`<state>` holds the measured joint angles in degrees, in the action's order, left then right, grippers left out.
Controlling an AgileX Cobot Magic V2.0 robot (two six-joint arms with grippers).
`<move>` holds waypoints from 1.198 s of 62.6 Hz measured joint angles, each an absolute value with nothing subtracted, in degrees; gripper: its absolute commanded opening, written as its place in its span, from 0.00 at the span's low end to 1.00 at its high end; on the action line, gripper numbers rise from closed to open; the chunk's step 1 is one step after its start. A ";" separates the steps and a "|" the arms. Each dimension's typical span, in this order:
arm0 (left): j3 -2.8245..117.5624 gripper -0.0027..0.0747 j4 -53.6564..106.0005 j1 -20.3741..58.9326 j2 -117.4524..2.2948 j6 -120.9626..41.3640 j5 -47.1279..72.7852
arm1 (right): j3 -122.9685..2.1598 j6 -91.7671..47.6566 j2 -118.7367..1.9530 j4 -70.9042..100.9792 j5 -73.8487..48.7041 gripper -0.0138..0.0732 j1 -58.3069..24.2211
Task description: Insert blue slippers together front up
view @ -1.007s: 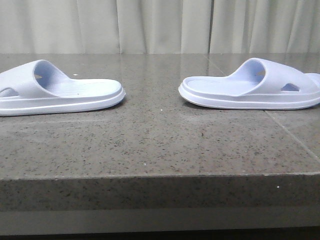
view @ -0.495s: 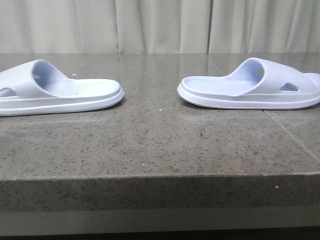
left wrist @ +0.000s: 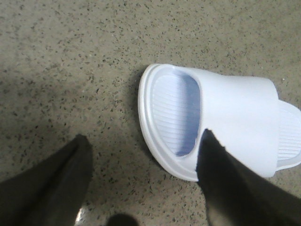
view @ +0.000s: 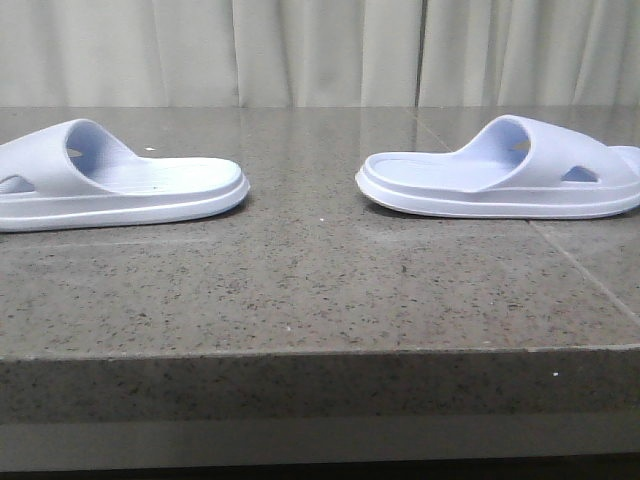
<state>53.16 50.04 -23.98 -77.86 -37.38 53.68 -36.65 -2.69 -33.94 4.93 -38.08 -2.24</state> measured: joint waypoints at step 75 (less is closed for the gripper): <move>55.55 0.34 64.74 -15.49 -94.98 -44.78 51.56 | -36.65 -2.69 -33.94 4.93 -38.12 0.78 -2.24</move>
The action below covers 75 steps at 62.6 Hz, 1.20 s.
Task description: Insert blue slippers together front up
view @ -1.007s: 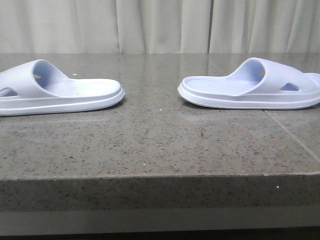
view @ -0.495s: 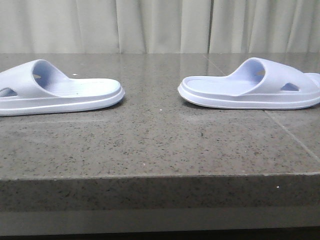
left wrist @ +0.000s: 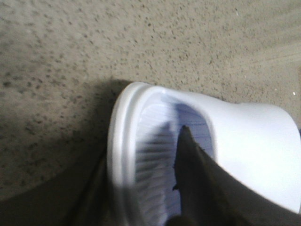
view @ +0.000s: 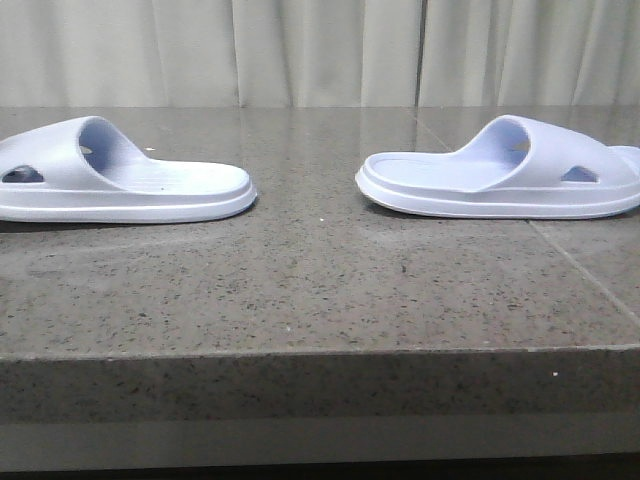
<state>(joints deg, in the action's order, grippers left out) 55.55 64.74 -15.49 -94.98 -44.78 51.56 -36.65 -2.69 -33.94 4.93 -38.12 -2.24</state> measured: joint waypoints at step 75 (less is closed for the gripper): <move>47.76 0.01 71.55 -10.20 -80.38 -52.95 57.94 | -39.24 0.00 -43.53 5.45 -38.73 0.78 6.03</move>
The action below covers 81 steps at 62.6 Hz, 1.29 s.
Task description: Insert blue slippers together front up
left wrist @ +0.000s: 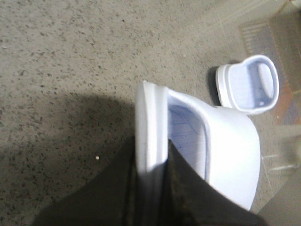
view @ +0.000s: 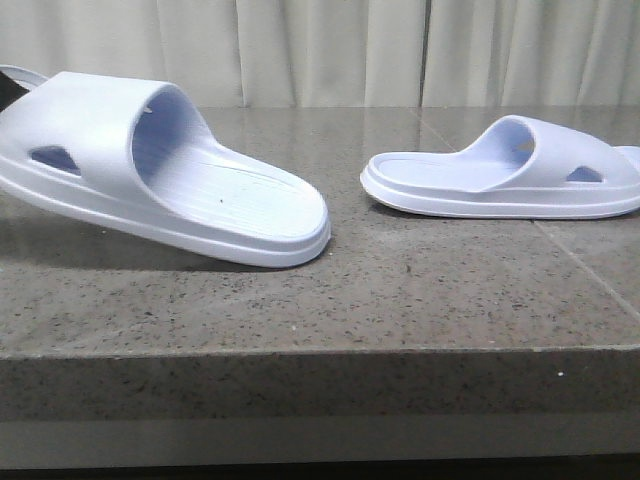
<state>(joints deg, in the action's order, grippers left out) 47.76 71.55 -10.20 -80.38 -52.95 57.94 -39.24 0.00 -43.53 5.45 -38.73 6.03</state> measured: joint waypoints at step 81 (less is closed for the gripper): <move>47.55 0.01 74.79 -10.06 -80.38 -53.22 53.97 | -66.04 -45.72 -103.15 61.22 -56.67 0.45 20.74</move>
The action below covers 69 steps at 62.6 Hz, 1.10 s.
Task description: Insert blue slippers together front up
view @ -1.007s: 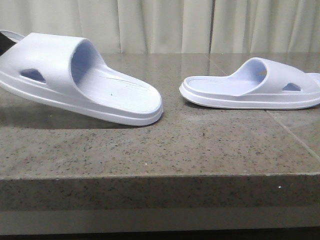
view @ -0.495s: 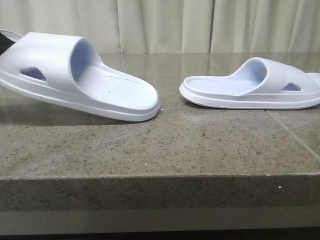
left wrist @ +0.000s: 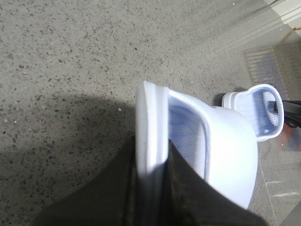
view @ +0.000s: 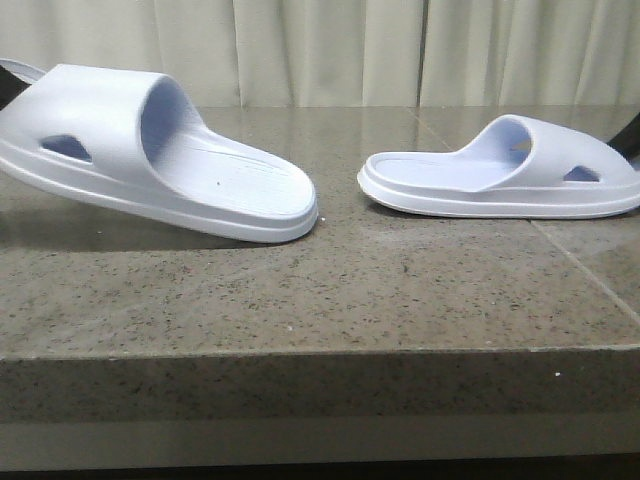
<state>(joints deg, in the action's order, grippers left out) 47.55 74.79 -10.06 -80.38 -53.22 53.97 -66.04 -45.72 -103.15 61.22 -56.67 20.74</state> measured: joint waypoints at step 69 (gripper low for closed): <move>46.79 0.01 85.47 9.30 -85.24 -53.26 38.80 | -51.91 -48.38 -81.49 71.12 -65.92 0.08 31.61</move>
<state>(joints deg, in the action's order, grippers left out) 46.79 85.47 9.30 -85.24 -53.26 38.80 -51.91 -48.38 -81.49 71.12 -65.92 31.61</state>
